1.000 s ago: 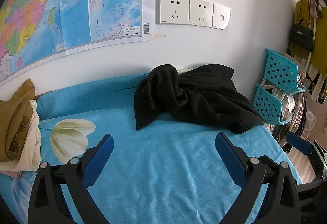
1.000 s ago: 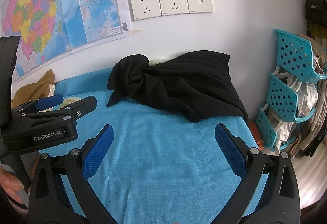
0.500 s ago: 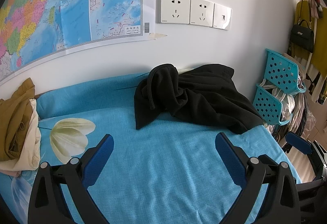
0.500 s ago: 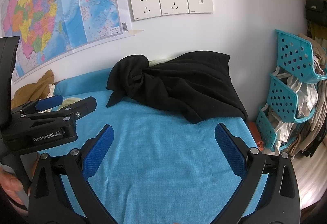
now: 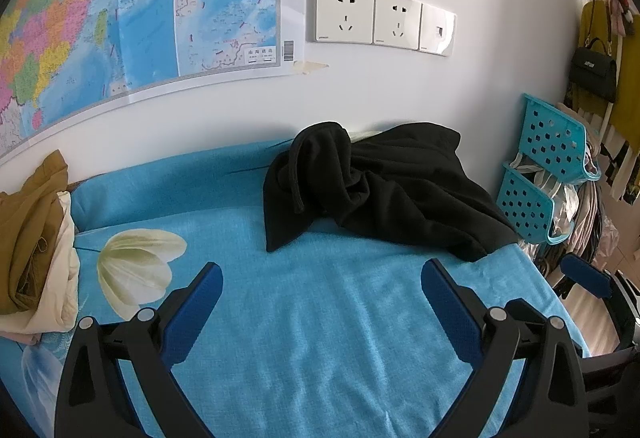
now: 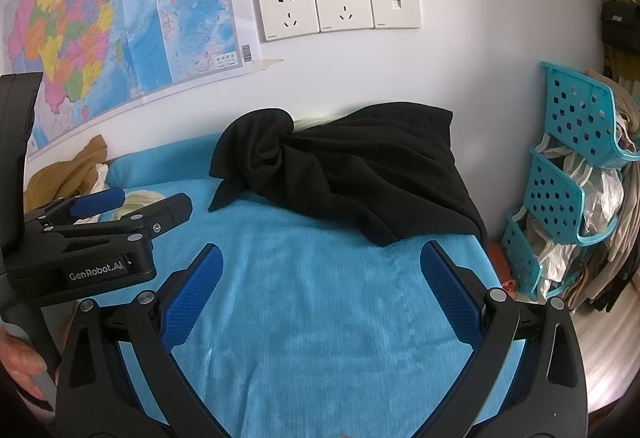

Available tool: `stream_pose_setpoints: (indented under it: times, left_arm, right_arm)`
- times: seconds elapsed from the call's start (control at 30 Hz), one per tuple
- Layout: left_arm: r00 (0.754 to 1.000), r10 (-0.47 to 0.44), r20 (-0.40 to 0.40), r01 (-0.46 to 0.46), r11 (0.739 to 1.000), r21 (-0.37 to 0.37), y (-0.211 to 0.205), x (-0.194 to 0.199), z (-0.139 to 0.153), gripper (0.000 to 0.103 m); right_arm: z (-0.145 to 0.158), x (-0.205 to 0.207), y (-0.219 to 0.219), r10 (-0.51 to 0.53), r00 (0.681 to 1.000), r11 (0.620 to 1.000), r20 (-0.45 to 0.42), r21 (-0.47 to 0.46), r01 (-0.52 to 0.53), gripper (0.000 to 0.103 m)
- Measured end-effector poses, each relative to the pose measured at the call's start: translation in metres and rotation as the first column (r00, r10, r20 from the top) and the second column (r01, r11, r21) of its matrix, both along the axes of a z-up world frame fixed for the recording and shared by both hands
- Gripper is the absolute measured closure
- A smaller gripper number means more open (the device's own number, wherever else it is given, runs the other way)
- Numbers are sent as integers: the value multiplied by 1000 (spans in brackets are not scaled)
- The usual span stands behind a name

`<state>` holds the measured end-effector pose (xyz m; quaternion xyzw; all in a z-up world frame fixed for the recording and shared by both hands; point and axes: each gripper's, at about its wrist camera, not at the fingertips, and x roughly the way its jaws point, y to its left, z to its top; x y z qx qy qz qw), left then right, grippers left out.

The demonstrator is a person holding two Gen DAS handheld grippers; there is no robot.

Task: Fold large clothes
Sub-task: 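Grasp the black jacket with the right tool while the left tool grasps it too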

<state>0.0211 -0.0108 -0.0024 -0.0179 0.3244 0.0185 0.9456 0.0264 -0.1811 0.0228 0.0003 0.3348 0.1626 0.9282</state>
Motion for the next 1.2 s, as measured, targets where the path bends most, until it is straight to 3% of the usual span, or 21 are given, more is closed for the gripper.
stream_pose_setpoints:
  times: [0.3, 0.57, 0.77, 0.97, 1.03, 1.1, 1.17, 1.2]
  left_arm:
    - [1000, 4, -26, -4, 1000, -6, 5, 11, -3, 7]
    - [995, 68, -69, -69, 997, -17, 44, 43, -14, 7]
    - [987, 126, -103, -130, 991, -31, 76, 63, -22, 7]
    - [976, 184, -114, -189, 982, -30, 107, 72, -28, 7]
    - [972, 198, -127, -204, 979, -32, 115, 74, -32, 7]
    - [969, 204, -138, -211, 977, -37, 123, 78, -35, 7]
    - [967, 212, -145, -218, 975, -31, 130, 80, -38, 7]
    - [966, 211, -148, -218, 976, -30, 132, 81, -39, 7]
  right_arm:
    - [1, 13, 11, 49, 999, 998, 13, -40, -49, 5]
    - [-8, 64, 44, 164, 986, 977, -34, -133, -167, 5]
    - [-36, 110, 94, 286, 950, 929, -128, -204, -308, 6]
    - [-66, 138, 146, 353, 929, 870, -110, -328, -369, 7]
    - [-74, 147, 158, 362, 925, 850, -119, -366, -379, 19]
    - [-75, 153, 161, 407, 902, 844, -144, -319, -432, 45]
    - [-70, 147, 161, 435, 892, 832, -124, -324, -451, 64]
    - [-66, 144, 158, 435, 894, 833, -107, -329, -445, 81]
